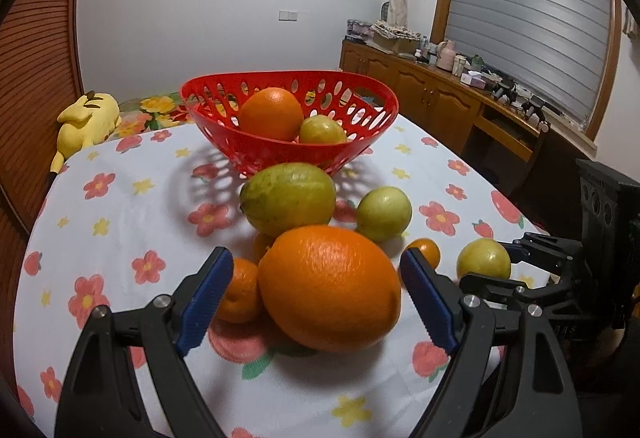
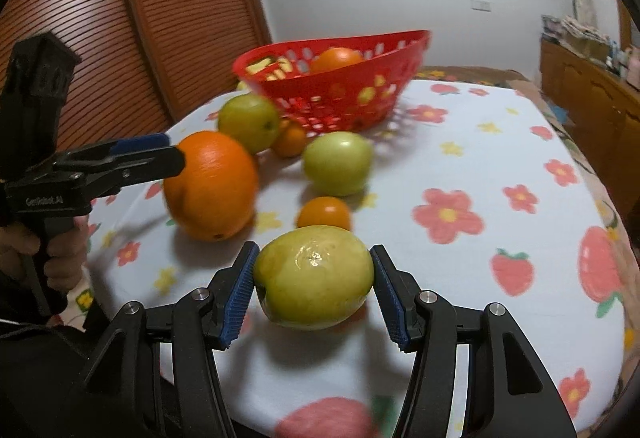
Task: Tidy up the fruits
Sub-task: 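Grasp the large green-yellow citrus with the right tool while the left tool grasps a large orange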
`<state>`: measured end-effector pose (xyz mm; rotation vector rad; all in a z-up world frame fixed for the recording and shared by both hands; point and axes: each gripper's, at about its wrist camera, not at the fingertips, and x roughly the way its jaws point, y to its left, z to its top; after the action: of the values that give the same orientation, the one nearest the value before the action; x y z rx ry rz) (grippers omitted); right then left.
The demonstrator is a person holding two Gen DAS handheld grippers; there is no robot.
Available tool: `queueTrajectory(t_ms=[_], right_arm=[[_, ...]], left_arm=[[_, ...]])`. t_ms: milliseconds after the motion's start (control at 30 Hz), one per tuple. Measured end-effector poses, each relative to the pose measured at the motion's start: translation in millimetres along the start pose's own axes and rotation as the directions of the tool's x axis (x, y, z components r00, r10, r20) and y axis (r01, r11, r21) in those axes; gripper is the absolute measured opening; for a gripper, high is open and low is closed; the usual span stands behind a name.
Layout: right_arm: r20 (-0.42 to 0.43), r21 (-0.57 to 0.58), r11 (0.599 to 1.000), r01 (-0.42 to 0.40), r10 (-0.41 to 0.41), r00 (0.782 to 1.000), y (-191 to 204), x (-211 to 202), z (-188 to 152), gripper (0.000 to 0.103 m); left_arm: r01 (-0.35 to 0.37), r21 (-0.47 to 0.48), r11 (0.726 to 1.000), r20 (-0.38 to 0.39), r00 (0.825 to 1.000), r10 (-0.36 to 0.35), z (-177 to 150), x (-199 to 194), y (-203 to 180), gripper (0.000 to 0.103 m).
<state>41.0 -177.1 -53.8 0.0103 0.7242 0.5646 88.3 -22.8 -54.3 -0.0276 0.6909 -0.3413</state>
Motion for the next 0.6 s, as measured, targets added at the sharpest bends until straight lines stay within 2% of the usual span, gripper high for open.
queueTrajectory(t_ms=[233,433,600], right_arm=[[0.015,0.019,1.0,0.024,-0.025,1.0,-13,-5,2,0.057],[0.014,0.017,1.0,0.026,-0.026,1.0,-14,-6,2,0.057],[0.011,0.015,1.0,0.028,-0.028,1.0,-14,-5,1,0.057]], left_arm=[[0.007,0.012,1.0,-0.023,1.0,-0.007,2,7,-4,0.086],[-0.013,0.054,0.998,-0.062,0.998,0.016,-3,19,-12,0.086],[-0.02,0.075,0.997,-0.081,0.996,0.026,-7,27,-15,0.09]])
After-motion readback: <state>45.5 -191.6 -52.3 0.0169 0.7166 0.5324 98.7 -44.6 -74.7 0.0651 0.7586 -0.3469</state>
